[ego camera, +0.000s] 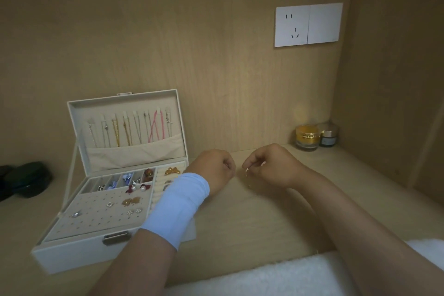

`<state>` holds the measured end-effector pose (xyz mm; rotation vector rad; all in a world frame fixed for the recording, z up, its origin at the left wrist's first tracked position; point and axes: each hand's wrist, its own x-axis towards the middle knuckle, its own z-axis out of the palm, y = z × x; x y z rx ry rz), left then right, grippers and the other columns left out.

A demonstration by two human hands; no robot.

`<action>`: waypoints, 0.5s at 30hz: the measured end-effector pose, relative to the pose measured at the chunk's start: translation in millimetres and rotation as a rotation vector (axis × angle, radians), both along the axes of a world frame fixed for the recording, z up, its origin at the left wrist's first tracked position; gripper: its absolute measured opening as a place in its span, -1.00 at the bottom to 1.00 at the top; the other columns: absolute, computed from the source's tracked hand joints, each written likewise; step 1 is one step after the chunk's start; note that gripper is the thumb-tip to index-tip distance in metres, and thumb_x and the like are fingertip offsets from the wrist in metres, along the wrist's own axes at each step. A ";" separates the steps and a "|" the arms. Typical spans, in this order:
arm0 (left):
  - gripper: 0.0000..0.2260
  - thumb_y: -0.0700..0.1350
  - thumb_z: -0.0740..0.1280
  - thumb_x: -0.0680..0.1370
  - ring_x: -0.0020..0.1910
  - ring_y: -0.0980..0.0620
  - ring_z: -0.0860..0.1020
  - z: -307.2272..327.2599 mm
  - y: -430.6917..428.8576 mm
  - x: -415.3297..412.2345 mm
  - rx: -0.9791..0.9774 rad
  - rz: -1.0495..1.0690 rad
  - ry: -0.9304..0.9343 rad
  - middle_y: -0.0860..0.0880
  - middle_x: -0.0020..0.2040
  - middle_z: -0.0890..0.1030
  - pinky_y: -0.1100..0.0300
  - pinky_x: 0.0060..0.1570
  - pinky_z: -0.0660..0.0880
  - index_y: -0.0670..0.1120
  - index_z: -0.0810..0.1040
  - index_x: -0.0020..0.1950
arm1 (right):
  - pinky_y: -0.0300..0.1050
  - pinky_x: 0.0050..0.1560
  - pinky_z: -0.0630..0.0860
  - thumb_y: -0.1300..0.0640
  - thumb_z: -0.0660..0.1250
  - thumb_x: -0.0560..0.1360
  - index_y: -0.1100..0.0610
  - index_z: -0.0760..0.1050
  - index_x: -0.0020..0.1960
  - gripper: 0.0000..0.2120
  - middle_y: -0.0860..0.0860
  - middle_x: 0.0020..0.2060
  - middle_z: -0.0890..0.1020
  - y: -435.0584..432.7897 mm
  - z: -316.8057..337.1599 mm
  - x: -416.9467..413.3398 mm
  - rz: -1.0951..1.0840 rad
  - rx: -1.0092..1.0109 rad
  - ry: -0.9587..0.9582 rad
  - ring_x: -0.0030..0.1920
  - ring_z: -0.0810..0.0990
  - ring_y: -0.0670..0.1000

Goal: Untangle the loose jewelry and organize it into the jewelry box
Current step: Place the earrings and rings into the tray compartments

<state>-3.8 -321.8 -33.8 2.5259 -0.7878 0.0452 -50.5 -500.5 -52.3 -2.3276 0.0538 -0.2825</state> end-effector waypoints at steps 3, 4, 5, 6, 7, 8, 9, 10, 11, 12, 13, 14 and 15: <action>-0.88 -0.10 0.32 0.53 -0.08 0.11 0.56 9.6 19.8 -1.9 -0.113 -0.004 0.029 0.11 -0.13 0.60 0.28 -0.04 0.42 0.07 0.64 -0.04 | -0.42 -0.29 0.46 0.28 0.37 0.52 0.09 0.71 -0.02 -0.82 -0.06 -0.23 0.68 17.0 7.2 -8.5 0.055 0.118 -0.018 -0.37 0.57 -0.28; -0.89 -0.08 0.33 0.53 -0.09 0.13 0.55 12.5 29.2 -2.6 -0.145 -0.001 0.033 0.12 -0.13 0.60 0.29 -0.04 0.41 0.07 0.64 -0.03 | -0.35 -0.32 0.49 0.28 0.36 0.53 0.09 0.71 -0.01 -0.82 -0.05 -0.23 0.67 24.6 9.2 -10.1 0.073 0.163 -0.017 -0.41 0.56 -0.25; -0.90 -0.06 0.34 0.53 -0.11 0.13 0.55 15.4 37.9 -3.3 -0.171 -0.002 0.031 0.11 -0.14 0.61 0.29 -0.06 0.39 0.06 0.65 -0.03 | -0.27 -0.35 0.50 0.27 0.37 0.53 0.09 0.71 0.01 -0.83 -0.05 -0.24 0.66 31.1 11.2 -11.9 0.087 0.205 -0.016 -0.45 0.53 -0.20; -0.90 -0.05 0.34 0.53 -0.12 0.13 0.55 18.4 48.2 -4.0 -0.192 0.001 0.030 0.11 -0.15 0.61 0.29 -0.08 0.40 0.05 0.65 -0.03 | -0.19 -0.37 0.51 0.26 0.38 0.53 0.07 0.71 0.01 -0.83 -0.05 -0.26 0.65 37.7 13.8 -12.9 0.094 0.230 -0.012 -0.48 0.50 -0.16; -0.91 -0.04 0.35 0.54 -0.14 0.11 0.55 21.9 60.9 -4.6 -0.213 0.009 0.035 0.09 -0.16 0.61 0.28 -0.09 0.42 0.04 0.65 -0.03 | -0.15 -0.37 0.50 0.24 0.40 0.52 0.05 0.71 -0.01 -0.85 -0.06 -0.28 0.66 45.6 17.0 -12.8 0.097 0.233 -0.007 -0.49 0.48 -0.14; -0.91 -0.04 0.35 0.55 -0.16 0.10 0.57 25.8 73.8 -5.8 -0.234 0.017 0.049 0.08 -0.16 0.62 0.27 -0.11 0.44 0.03 0.64 -0.03 | -0.12 -0.37 0.49 0.22 0.41 0.51 0.04 0.72 -0.04 -0.86 -0.07 -0.30 0.66 53.2 21.3 -12.7 0.099 0.222 -0.002 -0.48 0.46 -0.11; -0.92 -0.04 0.36 0.55 -0.16 0.09 0.58 29.5 86.2 -6.6 -0.253 0.026 0.064 0.07 -0.15 0.63 0.27 -0.13 0.47 0.02 0.64 -0.03 | -0.12 -0.37 0.47 0.21 0.43 0.51 0.04 0.72 -0.07 -0.88 -0.08 -0.32 0.66 60.5 26.6 -12.8 0.109 0.212 0.000 -0.46 0.46 -0.09; -0.92 -0.05 0.36 0.56 -0.16 0.11 0.60 33.0 99.5 -6.7 -0.269 0.038 0.064 0.07 -0.14 0.65 0.29 -0.15 0.47 0.01 0.64 -0.03 | -0.15 -0.37 0.46 0.22 0.43 0.51 0.05 0.71 -0.09 -0.89 -0.08 -0.32 0.67 69.2 32.7 -12.3 0.135 0.209 -0.001 -0.44 0.47 -0.06; -0.93 -0.06 0.36 0.56 -0.19 0.15 0.60 35.6 113.0 -6.6 -0.279 0.049 0.055 0.09 -0.16 0.66 0.31 -0.17 0.46 0.01 0.65 -0.05 | -0.19 -0.37 0.46 0.23 0.43 0.51 0.08 0.71 -0.09 -0.90 -0.07 -0.29 0.70 79.3 38.7 -11.3 0.173 0.216 -0.001 -0.43 0.49 -0.03; -0.93 -0.08 0.37 0.56 -0.25 0.18 0.59 36.9 126.6 -6.3 -0.295 0.061 0.053 0.10 -0.20 0.67 0.34 -0.20 0.45 0.01 0.65 -0.06 | -0.25 -0.38 0.46 0.26 0.42 0.52 0.12 0.70 -0.09 -0.90 -0.05 -0.24 0.73 90.9 44.3 -9.5 0.217 0.228 0.006 -0.45 0.51 -0.02; -0.93 -0.10 0.37 0.55 -0.31 0.19 0.58 37.6 137.5 -6.9 -0.315 0.069 0.067 0.10 -0.25 0.67 0.34 -0.24 0.46 0.01 0.64 -0.09 | -0.28 -0.39 0.46 0.29 0.40 0.52 0.16 0.68 -0.08 -0.90 -0.02 -0.21 0.74 101.9 49.4 -8.2 0.259 0.239 0.017 -0.49 0.53 -0.02; -0.93 -0.12 0.38 0.55 -0.34 0.15 0.59 37.8 148.6 -7.5 -0.335 0.076 0.091 0.08 -0.27 0.68 0.29 -0.26 0.49 0.01 0.64 -0.10 | -0.30 -0.41 0.46 0.31 0.40 0.52 0.19 0.68 -0.07 -0.91 0.00 -0.20 0.75 114.2 53.1 -5.6 0.295 0.246 0.030 -0.52 0.53 -0.03; -0.93 -0.14 0.39 0.54 -0.33 0.08 0.61 36.4 158.7 -6.8 -0.341 0.087 0.109 0.04 -0.27 0.69 0.23 -0.23 0.53 0.00 0.64 -0.10 | -0.30 -0.42 0.46 0.33 0.40 0.51 0.21 0.67 -0.06 -0.91 0.01 -0.23 0.74 125.9 56.2 -2.9 0.321 0.243 0.036 -0.54 0.52 -0.05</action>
